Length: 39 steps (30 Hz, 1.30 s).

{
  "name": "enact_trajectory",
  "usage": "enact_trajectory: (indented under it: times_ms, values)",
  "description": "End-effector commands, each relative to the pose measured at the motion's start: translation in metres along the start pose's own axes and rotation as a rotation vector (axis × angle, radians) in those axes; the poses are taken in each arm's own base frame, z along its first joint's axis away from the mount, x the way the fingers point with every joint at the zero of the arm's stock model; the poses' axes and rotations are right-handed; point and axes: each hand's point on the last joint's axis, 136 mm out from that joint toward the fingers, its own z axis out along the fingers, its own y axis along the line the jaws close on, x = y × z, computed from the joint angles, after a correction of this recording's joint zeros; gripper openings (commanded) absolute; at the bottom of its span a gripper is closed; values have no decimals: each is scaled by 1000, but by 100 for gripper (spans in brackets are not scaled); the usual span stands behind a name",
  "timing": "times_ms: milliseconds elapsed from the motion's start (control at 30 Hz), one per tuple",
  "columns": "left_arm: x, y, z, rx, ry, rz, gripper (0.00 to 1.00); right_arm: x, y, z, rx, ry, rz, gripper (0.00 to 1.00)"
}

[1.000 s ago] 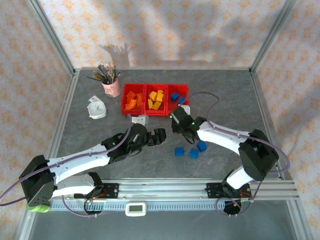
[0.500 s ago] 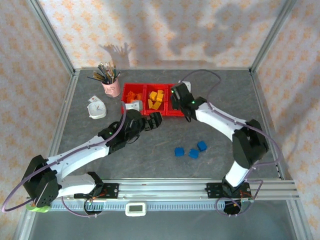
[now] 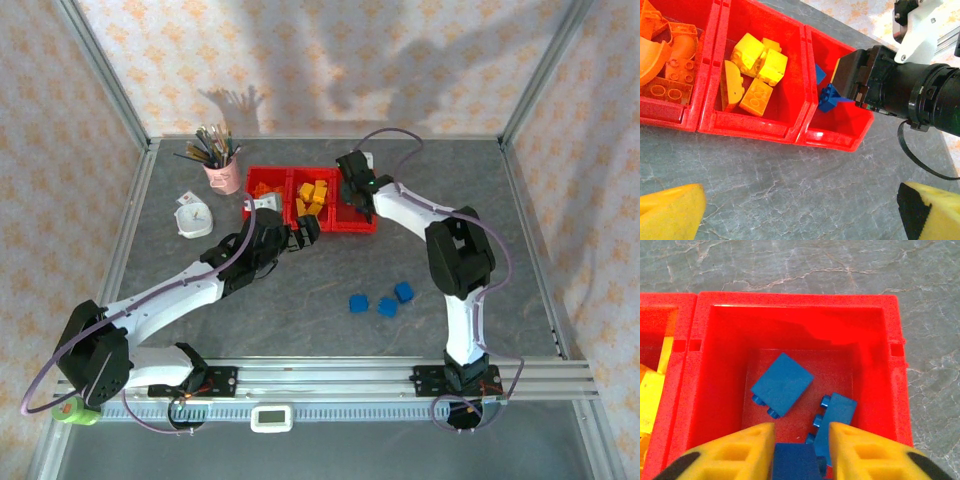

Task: Sort the legos into containers by color
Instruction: Place the lego in the container, then pick up the lego from the bottom-right of the table.

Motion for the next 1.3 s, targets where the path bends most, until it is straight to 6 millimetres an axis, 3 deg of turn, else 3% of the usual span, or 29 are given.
enact_trajectory:
  times_ms: [0,267,467,900,1267]
  values:
    - [-16,-9,-2,21,-34,15,99,-21,8,-14,-34,-52,-3,39]
    - [-15,-12,-6,39,-27,11,99,-27,-4,-54,-52,-104,-2,49]
    - [-6,-15,-10,82,3,6,99,-7,-29,-87,-32,-108,35,57]
    - [45,-35,-20,150,84,23,99,101,-99,-125,98,43,180,76]
    - [85,-42,-20,166,139,15,99,192,-115,-122,80,214,292,85]
